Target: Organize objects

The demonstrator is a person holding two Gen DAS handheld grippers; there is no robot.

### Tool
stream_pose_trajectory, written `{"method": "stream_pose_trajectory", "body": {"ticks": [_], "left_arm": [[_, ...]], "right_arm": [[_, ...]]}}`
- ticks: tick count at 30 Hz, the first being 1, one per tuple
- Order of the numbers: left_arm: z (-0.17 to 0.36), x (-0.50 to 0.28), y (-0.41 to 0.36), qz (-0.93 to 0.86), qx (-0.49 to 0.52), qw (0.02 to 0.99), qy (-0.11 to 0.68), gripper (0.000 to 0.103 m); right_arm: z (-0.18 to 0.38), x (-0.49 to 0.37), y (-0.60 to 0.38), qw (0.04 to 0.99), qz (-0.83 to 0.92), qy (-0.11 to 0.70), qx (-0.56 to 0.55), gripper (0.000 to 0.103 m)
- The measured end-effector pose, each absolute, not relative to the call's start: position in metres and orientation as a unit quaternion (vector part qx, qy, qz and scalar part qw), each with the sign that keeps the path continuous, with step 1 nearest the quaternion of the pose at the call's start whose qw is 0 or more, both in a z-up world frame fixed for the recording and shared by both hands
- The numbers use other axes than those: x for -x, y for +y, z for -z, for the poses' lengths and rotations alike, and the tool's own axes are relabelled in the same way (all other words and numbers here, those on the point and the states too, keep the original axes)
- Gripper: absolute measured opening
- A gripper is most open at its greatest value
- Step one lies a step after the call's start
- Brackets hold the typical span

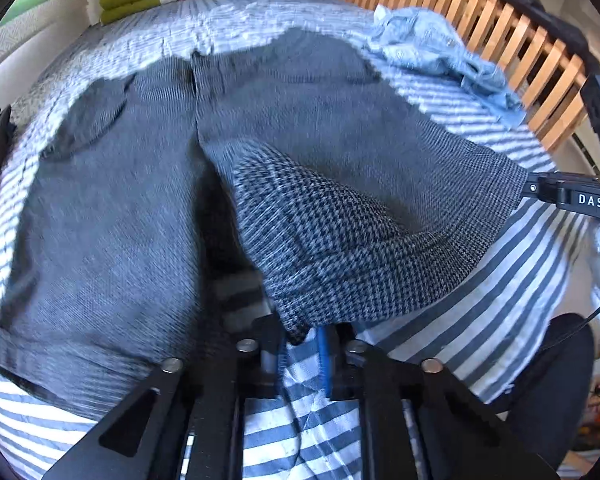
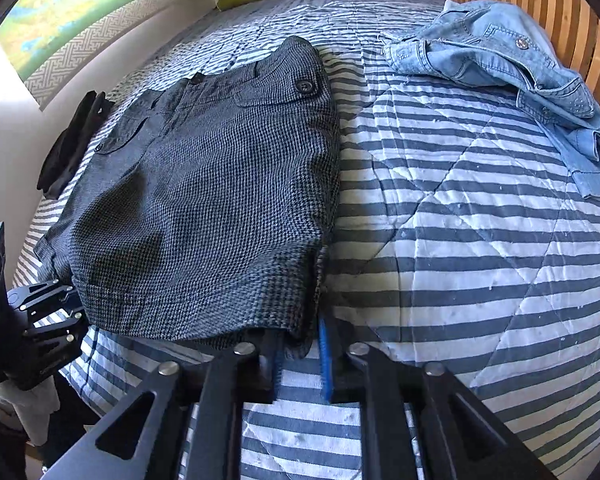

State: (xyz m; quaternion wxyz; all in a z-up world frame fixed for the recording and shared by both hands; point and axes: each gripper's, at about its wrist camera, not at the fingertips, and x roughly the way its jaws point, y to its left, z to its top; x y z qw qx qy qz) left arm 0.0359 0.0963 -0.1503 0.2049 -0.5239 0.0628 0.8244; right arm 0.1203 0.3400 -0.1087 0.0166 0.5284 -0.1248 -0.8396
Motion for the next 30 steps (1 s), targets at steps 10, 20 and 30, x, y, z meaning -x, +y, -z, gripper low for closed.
{"method": "stream_pose_trajectory", "body": {"ticks": [10,20,30], "left_arm": [[0.099,-0.05,0.075,-0.762,0.572,0.303,-0.025,0.005],[0.101,-0.087,-0.002,-0.797,0.547,0.255,-0.016,0.012],[0.111,-0.058,-0.181,-0.851,0.519,0.064,-0.05,0.039]], "right_arm": [[0.042,-0.122,0.353,0.011,0.848,-0.147,-0.509,0.008],[0.082,-0.157,0.33,-0.077,0.831,-0.012,-0.55,0.023],[0.035,-0.164,0.194,0.113,0.863,-0.021,-0.492,0.05]]}}
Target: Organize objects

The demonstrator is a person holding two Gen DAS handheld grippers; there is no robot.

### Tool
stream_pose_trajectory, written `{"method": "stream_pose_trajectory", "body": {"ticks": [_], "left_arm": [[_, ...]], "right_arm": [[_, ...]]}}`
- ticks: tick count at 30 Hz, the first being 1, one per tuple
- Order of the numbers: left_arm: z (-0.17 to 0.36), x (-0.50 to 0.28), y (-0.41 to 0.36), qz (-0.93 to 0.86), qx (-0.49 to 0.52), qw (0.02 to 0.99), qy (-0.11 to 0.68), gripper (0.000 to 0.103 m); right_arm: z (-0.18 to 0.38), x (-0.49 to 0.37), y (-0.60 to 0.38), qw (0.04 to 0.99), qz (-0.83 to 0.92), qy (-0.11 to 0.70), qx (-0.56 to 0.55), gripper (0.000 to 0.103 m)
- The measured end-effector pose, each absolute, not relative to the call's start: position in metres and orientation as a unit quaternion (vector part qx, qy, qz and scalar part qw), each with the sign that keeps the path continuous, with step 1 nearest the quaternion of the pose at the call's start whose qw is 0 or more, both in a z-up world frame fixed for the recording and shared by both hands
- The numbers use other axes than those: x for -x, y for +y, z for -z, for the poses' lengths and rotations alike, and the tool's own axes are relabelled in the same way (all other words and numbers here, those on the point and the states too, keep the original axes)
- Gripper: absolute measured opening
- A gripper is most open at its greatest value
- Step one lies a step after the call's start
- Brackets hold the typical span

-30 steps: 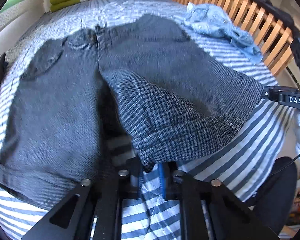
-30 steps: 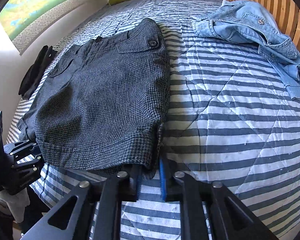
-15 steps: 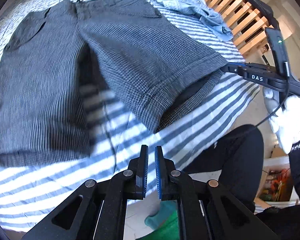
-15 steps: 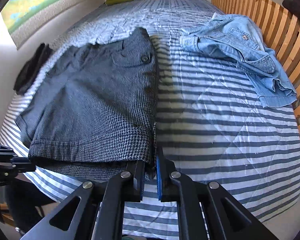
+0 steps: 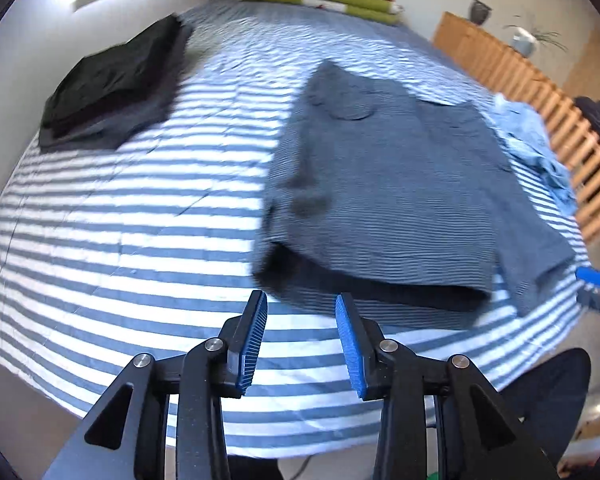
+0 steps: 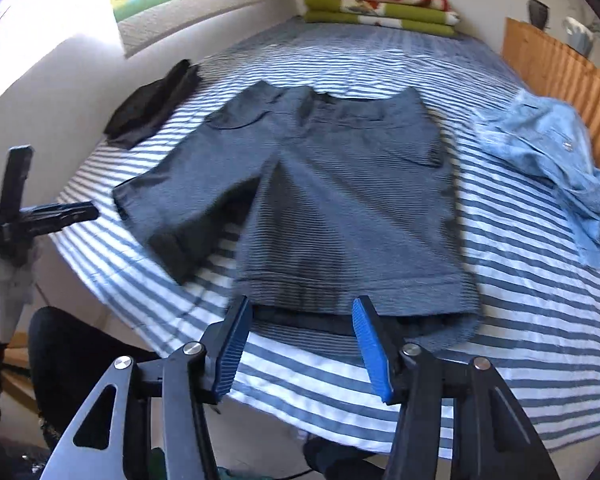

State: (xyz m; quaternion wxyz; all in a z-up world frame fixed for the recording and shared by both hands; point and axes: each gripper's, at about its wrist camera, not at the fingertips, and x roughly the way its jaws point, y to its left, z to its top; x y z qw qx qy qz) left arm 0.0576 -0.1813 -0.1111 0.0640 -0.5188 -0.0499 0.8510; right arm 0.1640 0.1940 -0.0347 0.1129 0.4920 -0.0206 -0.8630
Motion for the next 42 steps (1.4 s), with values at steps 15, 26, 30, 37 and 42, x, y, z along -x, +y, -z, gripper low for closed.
{"method": "stream_pose_trajectory", "body": {"ticks": [15,26,30,37,42], "left_arm": [[0.131,-0.018,-0.194,-0.874,0.473,0.048,-0.097,0.009],[0.145,-0.053,-0.233,-0.87,0.483,-0.005,-0.099,0.014],[0.115,-0.068,-0.219,-0.885,0.456,0.016,-0.099,0.014],[0.056,-0.049,-0.096,-0.876,0.45,0.169,-0.034,0.031],[0.017,0.027,-0.056,-0.875,0.447,0.184,-0.014,0.055]], "right_arm": [[0.105,-0.091,0.051,0.135,0.825,-0.012,-0.548,0.018],[0.081,-0.136,0.082,0.239,0.801,-0.037,-0.547,0.022],[0.05,-0.155,0.168,0.188,0.832,-0.104,-0.512,0.022],[0.018,-0.115,0.283,0.059,0.856,-0.151,-0.49,0.022],[-0.007,-0.047,0.321,0.034,0.865,-0.122,-0.486,0.036]]}}
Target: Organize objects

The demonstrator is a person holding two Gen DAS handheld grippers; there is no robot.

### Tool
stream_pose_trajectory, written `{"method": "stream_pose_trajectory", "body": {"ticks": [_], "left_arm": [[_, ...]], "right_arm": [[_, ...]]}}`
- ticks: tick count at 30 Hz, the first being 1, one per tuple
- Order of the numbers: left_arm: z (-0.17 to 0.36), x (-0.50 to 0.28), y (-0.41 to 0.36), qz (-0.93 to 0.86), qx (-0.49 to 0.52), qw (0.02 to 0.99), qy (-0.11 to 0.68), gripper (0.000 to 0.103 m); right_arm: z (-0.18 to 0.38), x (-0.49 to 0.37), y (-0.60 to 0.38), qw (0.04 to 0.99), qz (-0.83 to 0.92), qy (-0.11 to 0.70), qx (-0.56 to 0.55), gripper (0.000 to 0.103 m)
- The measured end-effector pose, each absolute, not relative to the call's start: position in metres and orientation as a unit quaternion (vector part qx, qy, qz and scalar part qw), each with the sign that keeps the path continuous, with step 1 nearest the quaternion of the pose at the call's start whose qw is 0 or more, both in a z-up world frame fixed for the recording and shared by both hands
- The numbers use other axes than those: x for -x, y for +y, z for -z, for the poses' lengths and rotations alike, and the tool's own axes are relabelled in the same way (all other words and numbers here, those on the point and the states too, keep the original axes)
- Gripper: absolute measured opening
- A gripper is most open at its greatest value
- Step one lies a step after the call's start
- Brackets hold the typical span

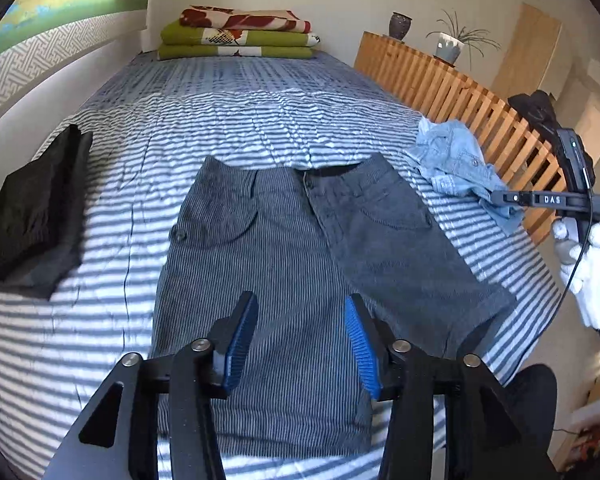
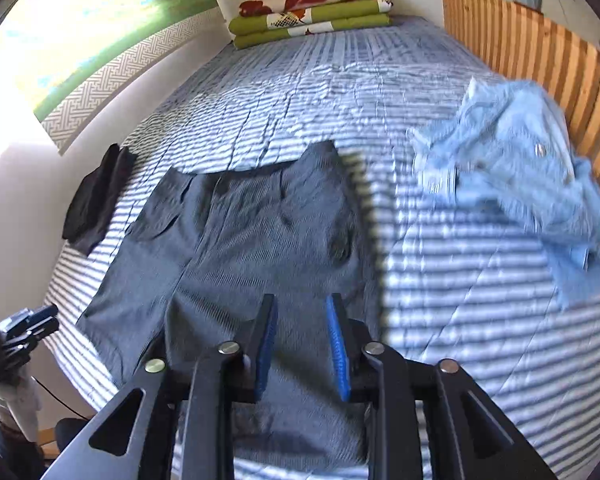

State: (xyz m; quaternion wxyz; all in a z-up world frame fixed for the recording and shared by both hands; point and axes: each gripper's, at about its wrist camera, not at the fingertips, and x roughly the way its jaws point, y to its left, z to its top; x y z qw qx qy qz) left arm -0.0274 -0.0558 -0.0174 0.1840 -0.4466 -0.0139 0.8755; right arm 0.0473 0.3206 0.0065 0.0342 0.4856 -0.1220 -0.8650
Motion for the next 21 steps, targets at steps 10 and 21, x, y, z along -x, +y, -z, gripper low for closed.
{"method": "stream_pose_trajectory", "body": {"ticks": [10,21], "left_arm": [[0.077,0.246,-0.096,-0.857,0.504,0.089,-0.056,0.067],[0.166,0.318,-0.102,-0.827,0.531,0.116,-0.143,0.035]], "right_arm": [[0.045,0.107,0.354,0.026,0.851,-0.124,-0.51,0.044],[0.11,0.18,0.353,0.044,0.836,-0.124,-0.533,0.04]]}}
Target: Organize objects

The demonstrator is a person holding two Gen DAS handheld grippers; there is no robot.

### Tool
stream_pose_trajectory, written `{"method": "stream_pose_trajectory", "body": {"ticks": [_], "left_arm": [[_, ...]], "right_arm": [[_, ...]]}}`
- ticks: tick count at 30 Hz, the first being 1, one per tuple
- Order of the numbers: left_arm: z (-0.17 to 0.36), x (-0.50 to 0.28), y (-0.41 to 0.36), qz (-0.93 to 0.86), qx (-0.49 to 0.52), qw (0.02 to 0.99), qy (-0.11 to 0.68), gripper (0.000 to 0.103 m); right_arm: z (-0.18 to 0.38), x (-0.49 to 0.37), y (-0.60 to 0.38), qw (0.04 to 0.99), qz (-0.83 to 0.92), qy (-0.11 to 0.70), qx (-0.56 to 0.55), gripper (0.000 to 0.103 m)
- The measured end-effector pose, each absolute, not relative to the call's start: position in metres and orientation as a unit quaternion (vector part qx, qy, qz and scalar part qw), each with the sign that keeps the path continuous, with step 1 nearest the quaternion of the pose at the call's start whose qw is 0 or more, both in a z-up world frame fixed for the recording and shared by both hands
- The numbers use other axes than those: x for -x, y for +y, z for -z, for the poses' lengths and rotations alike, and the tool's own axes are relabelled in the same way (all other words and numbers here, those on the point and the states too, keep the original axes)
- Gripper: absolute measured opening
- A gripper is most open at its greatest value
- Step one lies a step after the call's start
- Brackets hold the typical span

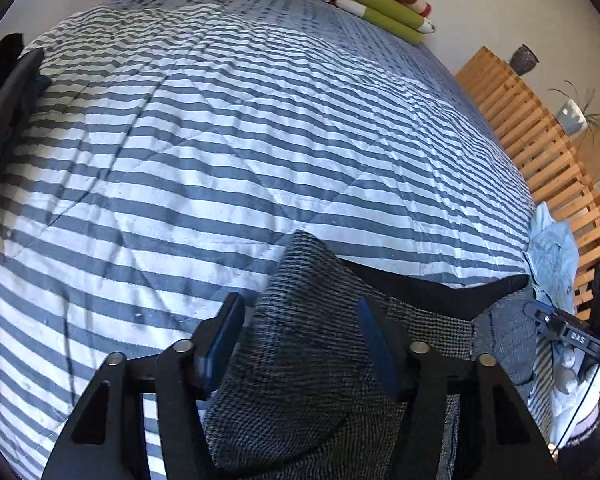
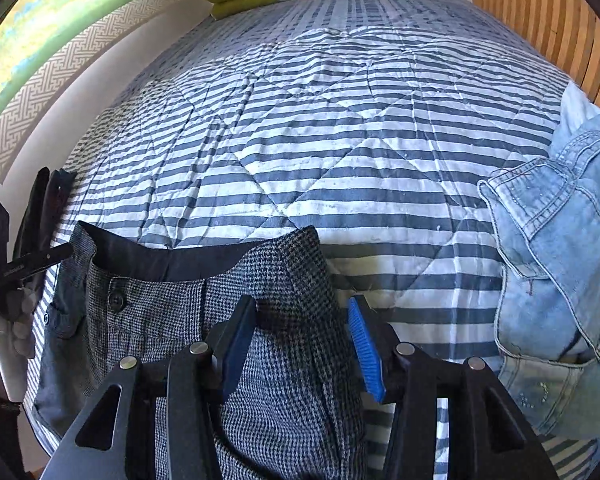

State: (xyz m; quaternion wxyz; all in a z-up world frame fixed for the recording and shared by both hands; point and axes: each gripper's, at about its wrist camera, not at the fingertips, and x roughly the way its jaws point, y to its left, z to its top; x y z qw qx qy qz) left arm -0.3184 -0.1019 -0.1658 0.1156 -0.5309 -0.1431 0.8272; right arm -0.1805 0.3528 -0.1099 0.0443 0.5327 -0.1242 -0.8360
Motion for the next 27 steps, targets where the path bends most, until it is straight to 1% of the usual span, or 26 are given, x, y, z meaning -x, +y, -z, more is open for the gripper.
{"method": "stream_pose_trajectory", "body": {"ticks": [1,2,3,6,8,10,11,12,14,16,18,20,22,23,24,25,26,27], "left_arm": [[0.167,0.318,-0.095,-0.831,0.533,0.111,-0.116,0.021],[0.168,0.318,-0.091,-0.835,0.532,0.103,-0.091,0.012],[0.165,0.315,-0.089,-0.84,0.525,0.107,-0.085,0.011],[0.147,0.31,-0.109,-0.851,0.498,0.105,-0.128,0.01],[0.141,0.313,-0.12,-0.856,0.482,0.104,-0.155,0.01],[0.152,0.323,-0.109,-0.852,0.497,0.097,-0.134,0.011],[0.16,0.327,-0.101,-0.847,0.511,0.09,-0.114,0.013],[0.168,0.331,-0.093,-0.844,0.523,0.077,-0.093,0.018],[0.171,0.33,-0.087,-0.847,0.523,0.066,-0.071,0.025],[0.16,0.324,-0.089,-0.854,0.511,0.066,-0.078,0.025],[0.141,0.31,-0.088,-0.863,0.497,0.064,-0.067,0.025],[0.114,0.286,-0.081,-0.87,0.482,0.09,-0.061,0.025],[0.089,0.25,-0.065,-0.869,0.471,0.14,-0.059,0.025],[0.078,0.228,-0.054,-0.868,0.465,0.166,-0.053,0.028],[0.07,0.204,-0.042,-0.866,0.459,0.194,-0.046,0.04],[0.065,0.177,-0.026,-0.862,0.454,0.222,-0.035,0.048],[0.064,0.154,-0.01,-0.857,0.455,0.242,-0.026,0.062],[0.066,0.128,0.01,-0.846,0.46,0.268,-0.014,0.064]], "right_arm": [[0.112,0.182,0.352,0.049,0.836,-0.126,-0.532,0.032],[0.114,0.184,0.351,0.05,0.835,-0.121,-0.534,0.028],[0.114,0.184,0.349,0.048,0.836,-0.111,-0.536,0.024],[0.105,0.18,0.344,0.046,0.844,-0.084,-0.528,0.019],[0.09,0.177,0.355,0.053,0.855,-0.101,-0.507,0.019],[0.084,0.18,0.377,0.06,0.863,-0.143,-0.481,0.018],[0.089,0.184,0.385,0.056,0.862,-0.166,-0.476,0.018],[0.098,0.189,0.387,0.047,0.857,-0.17,-0.485,0.019],[0.122,0.201,0.379,0.032,0.84,-0.144,-0.522,0.02],[0.131,0.2,0.378,0.027,0.835,-0.136,-0.532,0.022],[0.119,0.191,0.385,0.041,0.841,-0.157,-0.516,0.028],[0.103,0.174,0.394,0.042,0.847,-0.159,-0.505,0.029],[0.087,0.146,0.404,0.047,0.848,-0.172,-0.499,0.029],[0.079,0.129,0.408,0.055,0.846,-0.185,-0.497,0.029],[0.073,0.108,0.413,0.062,0.844,-0.196,-0.495,0.03],[0.067,0.082,0.417,0.069,0.844,-0.202,-0.491,0.032],[0.065,0.062,0.419,0.068,0.845,-0.201,-0.49,0.033],[0.064,0.037,0.418,0.065,0.847,-0.196,-0.49,0.034]]}}
